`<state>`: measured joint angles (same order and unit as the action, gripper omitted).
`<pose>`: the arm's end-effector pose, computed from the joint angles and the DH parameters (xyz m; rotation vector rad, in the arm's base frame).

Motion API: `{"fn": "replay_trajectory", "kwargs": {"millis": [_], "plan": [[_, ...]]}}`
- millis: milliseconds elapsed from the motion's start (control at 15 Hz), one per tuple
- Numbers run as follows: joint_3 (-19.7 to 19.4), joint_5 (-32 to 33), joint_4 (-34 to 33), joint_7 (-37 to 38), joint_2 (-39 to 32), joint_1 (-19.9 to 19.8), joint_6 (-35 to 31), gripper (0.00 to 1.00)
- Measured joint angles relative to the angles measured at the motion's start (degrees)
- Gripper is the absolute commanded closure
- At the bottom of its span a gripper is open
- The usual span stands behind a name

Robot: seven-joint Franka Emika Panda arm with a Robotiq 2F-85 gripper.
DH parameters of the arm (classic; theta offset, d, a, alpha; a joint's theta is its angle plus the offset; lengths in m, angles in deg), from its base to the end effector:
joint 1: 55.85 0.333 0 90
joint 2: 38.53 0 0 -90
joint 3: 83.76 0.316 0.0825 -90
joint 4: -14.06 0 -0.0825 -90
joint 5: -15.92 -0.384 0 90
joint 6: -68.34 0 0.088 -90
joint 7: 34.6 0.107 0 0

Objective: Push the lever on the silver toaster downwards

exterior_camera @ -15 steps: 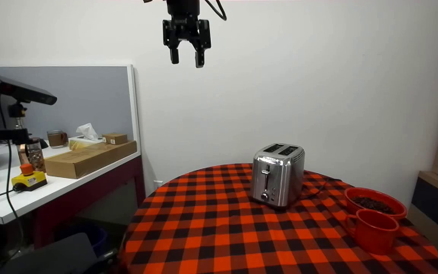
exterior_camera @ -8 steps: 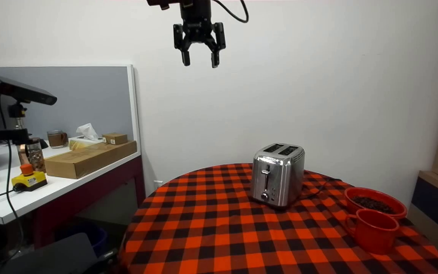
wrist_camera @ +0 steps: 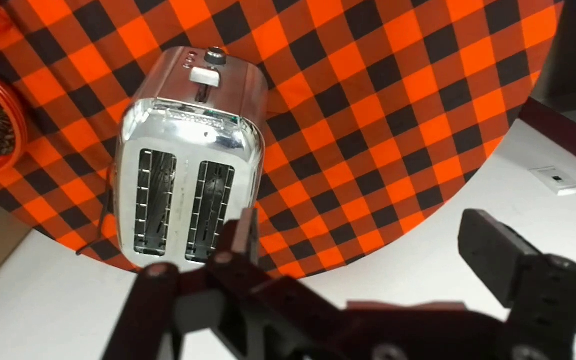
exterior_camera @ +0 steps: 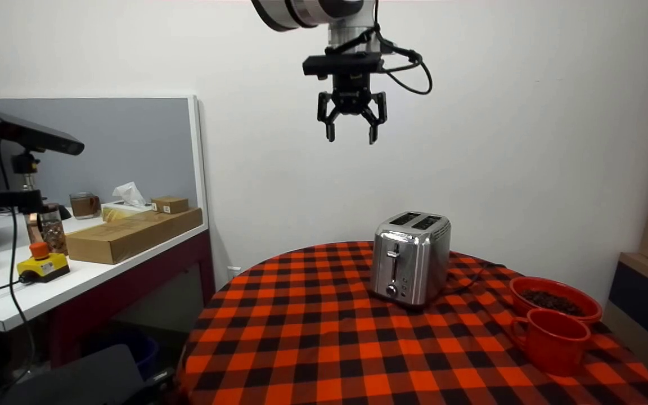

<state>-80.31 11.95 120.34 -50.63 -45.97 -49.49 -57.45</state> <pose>0.6067 0.1060 0.4707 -3.0018 -0.6321 -0.3297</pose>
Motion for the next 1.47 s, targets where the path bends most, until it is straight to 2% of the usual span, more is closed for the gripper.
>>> {"fn": "replay_trajectory", "kwargs": {"millis": [67,133,200,267,467,733,867,1467], "plan": [[0.0,0.7,-1.9,0.1,-2.8,-0.2,0.0,0.00],[0.0,1.4,-3.6,0.3,-5.1,-0.4,0.0,0.10],[0.0,2.1,-5.1,0.5,-7.2,-0.6,0.0,0.26],[0.0,2.6,-6.4,0.8,-9.0,-0.7,0.0,0.32],[0.0,4.1,-9.1,2.4,-13.0,-0.9,0.1,0.56],[-0.6,6.1,-9.8,5.5,-16.2,-1.2,0.2,0.87],[-1.4,7.4,-9.8,7.6,-17.6,-1.3,0.0,0.99],[-3.3,12.6,-10.0,13.7,-24.0,-1.0,-4.2,0.99]]}}
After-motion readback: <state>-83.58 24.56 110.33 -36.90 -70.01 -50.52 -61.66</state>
